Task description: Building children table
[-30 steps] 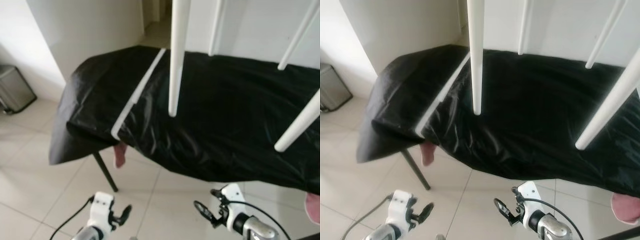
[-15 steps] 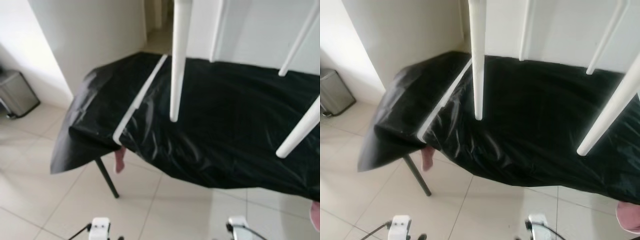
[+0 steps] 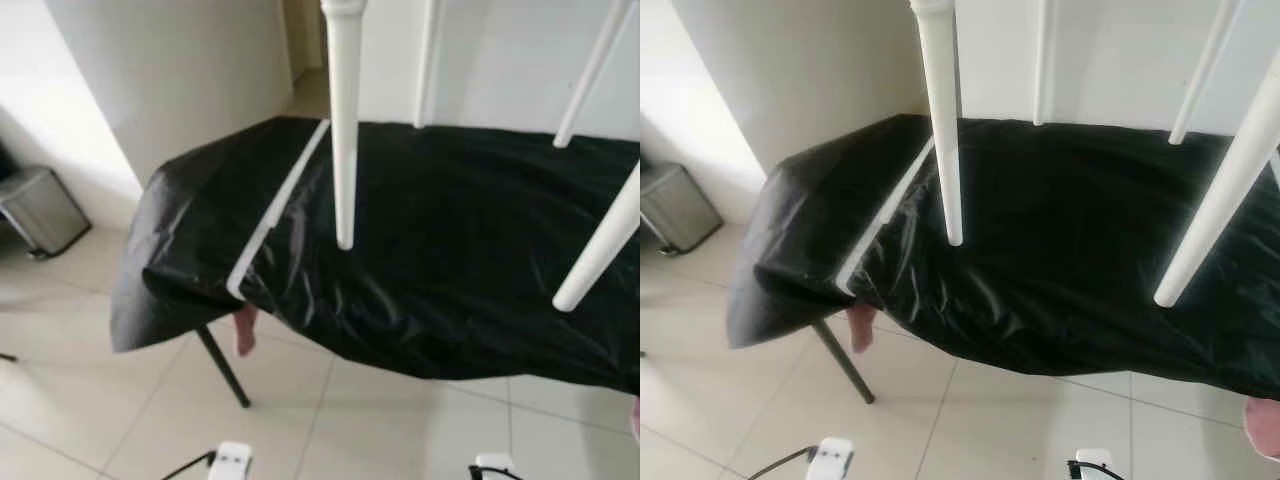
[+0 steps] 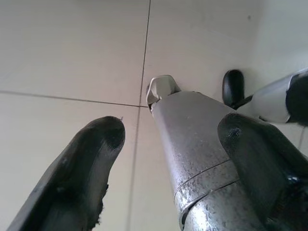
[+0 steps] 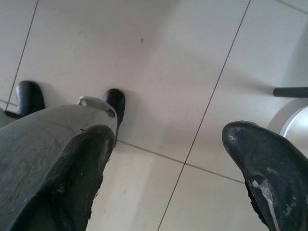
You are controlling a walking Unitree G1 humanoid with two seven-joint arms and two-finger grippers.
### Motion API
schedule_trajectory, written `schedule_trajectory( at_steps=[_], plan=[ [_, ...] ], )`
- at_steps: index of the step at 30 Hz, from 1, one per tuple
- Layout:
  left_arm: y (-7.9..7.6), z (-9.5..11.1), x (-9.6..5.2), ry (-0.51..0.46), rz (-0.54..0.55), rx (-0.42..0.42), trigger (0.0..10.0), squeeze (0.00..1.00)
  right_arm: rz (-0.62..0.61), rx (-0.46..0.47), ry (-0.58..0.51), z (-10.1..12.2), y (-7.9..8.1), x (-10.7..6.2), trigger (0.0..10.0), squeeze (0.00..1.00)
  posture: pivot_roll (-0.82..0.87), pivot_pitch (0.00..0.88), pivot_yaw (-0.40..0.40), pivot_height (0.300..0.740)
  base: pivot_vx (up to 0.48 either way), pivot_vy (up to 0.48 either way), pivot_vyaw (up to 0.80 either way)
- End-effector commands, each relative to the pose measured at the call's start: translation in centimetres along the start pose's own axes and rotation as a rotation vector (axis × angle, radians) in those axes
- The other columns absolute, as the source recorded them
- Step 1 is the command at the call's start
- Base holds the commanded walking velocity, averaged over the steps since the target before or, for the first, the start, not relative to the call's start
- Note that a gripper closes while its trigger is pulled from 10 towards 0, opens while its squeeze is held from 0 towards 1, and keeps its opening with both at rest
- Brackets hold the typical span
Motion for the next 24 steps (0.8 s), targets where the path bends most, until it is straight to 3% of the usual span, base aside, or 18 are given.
schedule_trajectory(
  at_steps=[1, 5, 9, 18, 20, 24],
  plan=[
    [0.1, -0.2, 0.0, 0.001, 0.03, 0.029, 10.0, 0.0, 0.01, 0.005, -0.009, 0.3, 1.2, 0.0, 10.0, 0.0, -0.02, 0.0, 0.089, 0.74, 0.0, 0.0, 0.0],
    [-0.6, 0.8, 0.3, -0.026, 0.009, 0.061, 10.0, 0.0, -0.01, 0.062, -0.063, 1.8, 1.0, 0.1, 10.0, 0.0, -0.02, 0.0, 0.081, 0.74, 0.0, 0.0, 0.0],
    [-1.0, 1.1, 0.4, -0.029, 0.005, 0.07, 10.0, 0.0, -0.023, 0.028, -0.087, 2.4, 1.0, 0.2, 10.0, 0.0, -0.02, 0.0, 0.07, 0.74, 0.0, 0.0, 0.0],
    [-0.9, -0.4, 0.3, 0.0, 0.019, 0.047, 10.0, 0.0, -0.002, 0.021, -0.09, 3.1, 2.0, 0.2, 10.0, 0.0, -0.02, 0.0, 0.068, 0.74, 0.0, 0.0, 0.0],
    [-0.8, -0.9, 0.2, 0.005, 0.026, 0.012, 10.0, 0.0, 0.029, -0.031, -0.101, 3.5, 2.9, 0.2, 10.0, 0.0, -0.02, 0.0, 0.071, 0.74, 0.0, 0.0, 0.0],
    [-0.8, -1.4, 0.2, 0.013, 0.028, 0.008, 10.0, 0.0, 0.041, -0.045, -0.1, 3.4, 2.9, 0.2, 10.0, 0.0, -0.01, 0.0, 0.062, 0.74, 0.0, 0.0, 0.0]
  ],
)
Point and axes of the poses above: a point about 5 cm out from each wrist's last joint towards the gripper, its own x axis pointing out of the wrist towards the gripper, its own z axis along the axis of the wrist's last joint, y = z × x, the point moved 6 cm from there along x, pointing out of the wrist towards the gripper, and after that the axes turned 15 degrees about -x, right-handed, at the moved point
